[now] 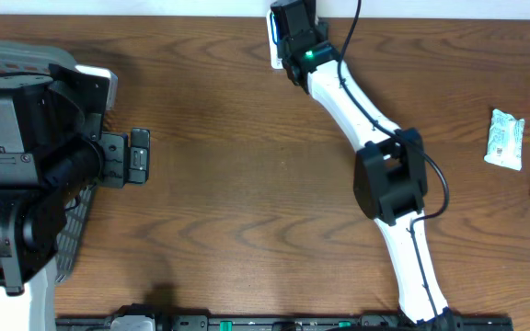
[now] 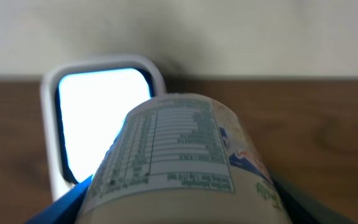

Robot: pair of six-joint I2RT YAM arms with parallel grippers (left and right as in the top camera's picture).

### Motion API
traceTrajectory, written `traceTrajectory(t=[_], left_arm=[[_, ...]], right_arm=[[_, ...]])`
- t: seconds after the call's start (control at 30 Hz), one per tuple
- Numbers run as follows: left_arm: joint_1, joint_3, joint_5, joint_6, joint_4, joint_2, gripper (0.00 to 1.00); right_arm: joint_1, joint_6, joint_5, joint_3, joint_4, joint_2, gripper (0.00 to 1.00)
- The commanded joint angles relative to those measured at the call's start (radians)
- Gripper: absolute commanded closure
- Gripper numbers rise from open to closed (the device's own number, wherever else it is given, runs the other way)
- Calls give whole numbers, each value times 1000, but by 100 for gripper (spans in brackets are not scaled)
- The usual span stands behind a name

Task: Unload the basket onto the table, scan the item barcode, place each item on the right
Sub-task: 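Hold the container's label against the scanner window with the right gripper, then carry the container right and set it down beside the wipes pack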

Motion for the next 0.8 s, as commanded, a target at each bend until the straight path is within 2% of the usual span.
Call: traceTrajectory(t=[0.0, 0.13, 0.27, 0.43, 0.77], left_arm=[[4, 2, -13, -13, 0, -2, 2], [4, 2, -13, -13, 0, -2, 2], [4, 2, -13, -13, 0, -2, 2], [4, 2, -13, -13, 0, -2, 2], [4, 2, -13, -13, 0, -2, 2]], right_arm=[[-35, 61, 47, 14, -104, -169, 47], [-117, 197, -13, 14, -356, -232, 44], [-240, 288, -255, 14, -584, -247, 39], [-389, 288, -454, 10, -747, -218, 39], [-603, 288, -476, -2, -930, -201, 35]])
